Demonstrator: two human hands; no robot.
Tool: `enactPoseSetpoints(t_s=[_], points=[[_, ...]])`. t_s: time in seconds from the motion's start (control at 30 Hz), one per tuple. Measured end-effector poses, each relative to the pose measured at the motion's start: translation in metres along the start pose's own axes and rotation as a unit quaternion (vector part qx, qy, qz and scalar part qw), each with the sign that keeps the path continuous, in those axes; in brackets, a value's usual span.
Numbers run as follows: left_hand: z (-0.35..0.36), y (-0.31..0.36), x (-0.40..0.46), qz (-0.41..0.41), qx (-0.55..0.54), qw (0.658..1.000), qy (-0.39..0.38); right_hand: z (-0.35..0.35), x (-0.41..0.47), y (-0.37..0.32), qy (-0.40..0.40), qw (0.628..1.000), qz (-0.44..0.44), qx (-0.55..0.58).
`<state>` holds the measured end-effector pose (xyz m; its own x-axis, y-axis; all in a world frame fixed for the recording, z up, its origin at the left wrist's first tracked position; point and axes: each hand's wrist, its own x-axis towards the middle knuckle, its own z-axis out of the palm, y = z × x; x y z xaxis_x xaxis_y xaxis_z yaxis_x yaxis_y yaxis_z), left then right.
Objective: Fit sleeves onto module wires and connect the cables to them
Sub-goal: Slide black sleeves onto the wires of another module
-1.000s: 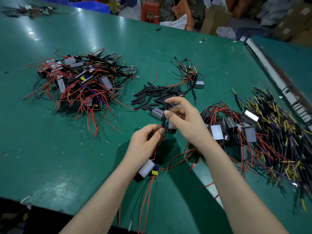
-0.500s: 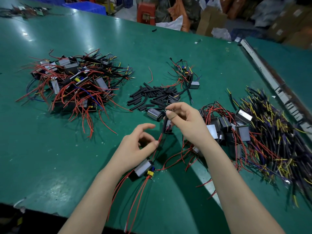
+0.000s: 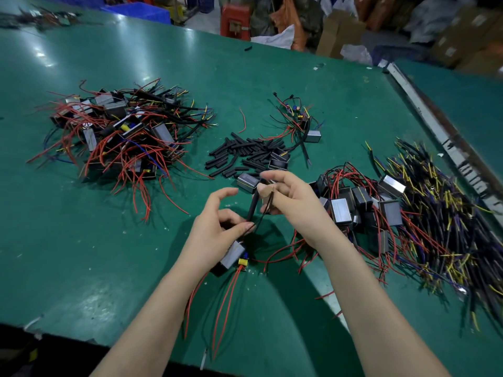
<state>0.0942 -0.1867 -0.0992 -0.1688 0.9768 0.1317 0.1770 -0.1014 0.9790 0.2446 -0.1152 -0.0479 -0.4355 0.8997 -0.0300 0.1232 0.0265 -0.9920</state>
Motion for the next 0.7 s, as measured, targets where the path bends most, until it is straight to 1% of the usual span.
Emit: enactPoseSetpoints(t_s=[0.07,0.17,0.27,0.33,0.43,0.53,0.57,0.6,0.67,0.7], points=[[-0.001,0.001,-0.001,0.005,0.004,1.0,-0.004,0.002,-0.001,-0.001,-0.01,1.0,0.004,-0.016],[-0.001,0.003,-0.002,0.006,0.031,0.999,-0.013,0.002,-0.003,-0.003,-0.013,1.0,0.005,-0.009],[-0.001,0.004,-0.001,0.026,0.075,0.997,-0.015,0.002,-0.006,-0.004,-0.002,1.0,0.017,0.014],[-0.001,0.005,-0.002,0.024,0.08,0.996,-0.026,0.002,-0.006,-0.006,0.016,0.999,0.023,0.035],[-0.007,0.007,-0.003,-0.012,0.06,0.995,-0.075,0.002,-0.006,-0.009,0.064,0.995,0.022,0.075],[-0.014,0.01,-0.002,-0.027,0.08,0.989,-0.125,0.002,-0.007,-0.012,0.087,0.991,0.022,0.103],[-0.014,0.013,-0.001,-0.026,0.073,0.989,-0.123,0.002,-0.007,-0.012,0.086,0.99,0.023,0.105],[-0.013,0.016,-0.001,-0.027,0.044,0.993,-0.107,0.003,-0.008,-0.012,0.081,0.991,0.023,0.1],[-0.007,0.022,0.0,-0.029,-0.048,0.996,-0.068,0.006,-0.009,-0.013,0.068,0.995,0.013,0.067],[-0.004,0.026,0.001,-0.018,-0.076,0.995,-0.067,0.008,-0.009,-0.013,0.062,0.997,0.002,0.052]])
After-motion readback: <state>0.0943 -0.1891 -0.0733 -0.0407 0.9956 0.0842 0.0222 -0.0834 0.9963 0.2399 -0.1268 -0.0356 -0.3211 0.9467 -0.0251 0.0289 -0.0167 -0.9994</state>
